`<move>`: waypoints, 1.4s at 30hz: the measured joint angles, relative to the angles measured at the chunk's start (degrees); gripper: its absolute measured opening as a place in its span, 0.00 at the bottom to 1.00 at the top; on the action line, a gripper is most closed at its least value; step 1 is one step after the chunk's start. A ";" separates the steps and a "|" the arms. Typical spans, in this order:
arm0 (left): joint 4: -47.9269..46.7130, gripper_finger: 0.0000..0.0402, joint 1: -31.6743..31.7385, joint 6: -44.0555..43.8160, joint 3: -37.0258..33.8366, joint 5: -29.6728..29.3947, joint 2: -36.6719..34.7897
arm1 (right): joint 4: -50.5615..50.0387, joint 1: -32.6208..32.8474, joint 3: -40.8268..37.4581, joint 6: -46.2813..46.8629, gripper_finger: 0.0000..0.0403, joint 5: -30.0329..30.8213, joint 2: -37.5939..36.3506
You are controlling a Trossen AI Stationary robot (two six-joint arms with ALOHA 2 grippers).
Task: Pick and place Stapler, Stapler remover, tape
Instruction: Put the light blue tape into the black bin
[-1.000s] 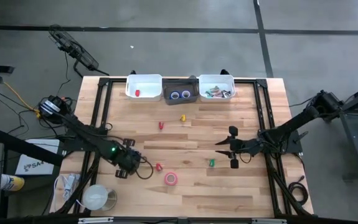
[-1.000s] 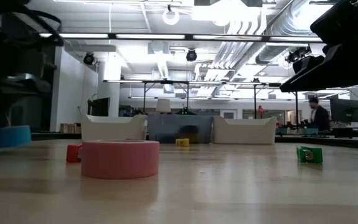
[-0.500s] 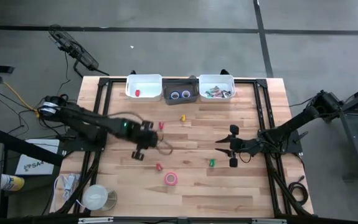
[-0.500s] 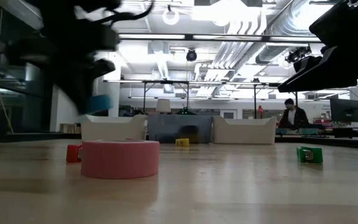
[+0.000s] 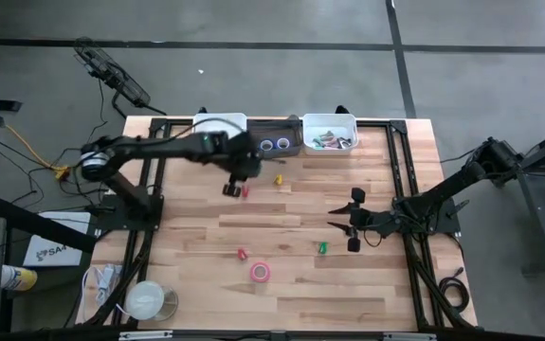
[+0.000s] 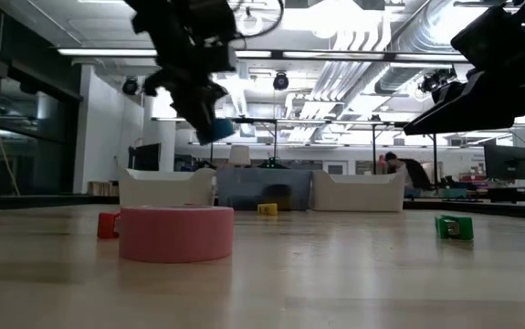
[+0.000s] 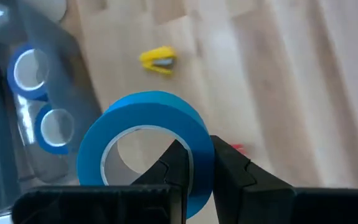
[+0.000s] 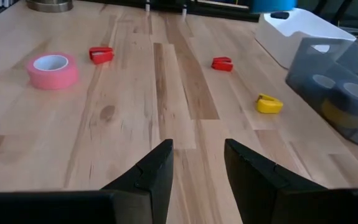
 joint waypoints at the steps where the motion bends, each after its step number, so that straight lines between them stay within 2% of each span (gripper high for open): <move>1: -0.17 0.08 1.10 1.06 1.49 0.10 1.41 | -0.11 0.00 0.00 0.00 0.34 0.02 -0.01; 12: -3.08 0.08 10.33 8.68 19.98 1.44 16.18 | -0.70 0.00 0.02 1.39 0.34 -0.02 0.01; 19: -7.33 0.08 14.23 9.05 27.14 1.65 23.13 | -1.57 0.00 0.02 2.73 0.34 -0.02 0.01; 29: -10.29 0.08 17.13 6.96 29.76 1.54 28.70 | -2.63 0.00 0.02 5.53 0.34 -0.18 0.07; 38: -10.55 0.08 17.05 7.32 29.76 4.18 28.93 | -2.63 0.02 0.02 5.53 0.34 -0.20 0.07; 42: -10.55 0.08 17.07 10.78 29.76 6.07 28.93 | -2.63 0.02 0.02 5.54 0.34 -0.13 0.07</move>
